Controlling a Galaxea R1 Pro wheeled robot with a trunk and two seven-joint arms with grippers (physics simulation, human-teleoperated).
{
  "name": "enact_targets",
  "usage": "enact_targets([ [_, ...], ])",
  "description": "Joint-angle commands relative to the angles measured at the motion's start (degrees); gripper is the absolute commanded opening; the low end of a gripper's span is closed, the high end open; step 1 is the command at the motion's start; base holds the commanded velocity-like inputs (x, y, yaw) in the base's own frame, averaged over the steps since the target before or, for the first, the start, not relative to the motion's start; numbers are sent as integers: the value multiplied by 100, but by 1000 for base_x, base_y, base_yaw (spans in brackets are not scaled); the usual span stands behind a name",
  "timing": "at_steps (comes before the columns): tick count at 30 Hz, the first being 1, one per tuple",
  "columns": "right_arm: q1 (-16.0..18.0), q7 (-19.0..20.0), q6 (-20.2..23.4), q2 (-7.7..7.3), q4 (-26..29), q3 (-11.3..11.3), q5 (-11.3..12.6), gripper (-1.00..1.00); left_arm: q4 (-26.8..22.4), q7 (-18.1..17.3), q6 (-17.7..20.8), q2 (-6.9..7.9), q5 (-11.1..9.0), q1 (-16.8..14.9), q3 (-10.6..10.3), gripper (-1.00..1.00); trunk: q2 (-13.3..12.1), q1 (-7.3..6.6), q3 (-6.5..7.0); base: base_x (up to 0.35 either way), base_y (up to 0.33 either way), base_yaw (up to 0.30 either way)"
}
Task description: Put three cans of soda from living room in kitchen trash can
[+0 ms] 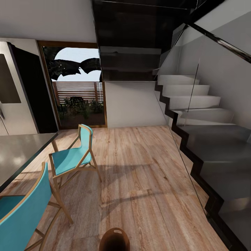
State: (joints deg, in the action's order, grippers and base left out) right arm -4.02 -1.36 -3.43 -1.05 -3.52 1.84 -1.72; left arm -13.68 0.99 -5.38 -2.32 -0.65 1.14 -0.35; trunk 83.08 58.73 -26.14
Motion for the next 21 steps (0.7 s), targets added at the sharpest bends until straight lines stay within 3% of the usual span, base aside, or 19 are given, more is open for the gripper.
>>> enact_targets([
  [1,0,0,0,0,0,0,0,100,0,0,0,0,0,0,0,100,0,0,0,0,0,0],
  [21,0,0,0,0,0,0,0,100,0,0,0,0,0,0,0,100,0,0,0,0,0,0],
])
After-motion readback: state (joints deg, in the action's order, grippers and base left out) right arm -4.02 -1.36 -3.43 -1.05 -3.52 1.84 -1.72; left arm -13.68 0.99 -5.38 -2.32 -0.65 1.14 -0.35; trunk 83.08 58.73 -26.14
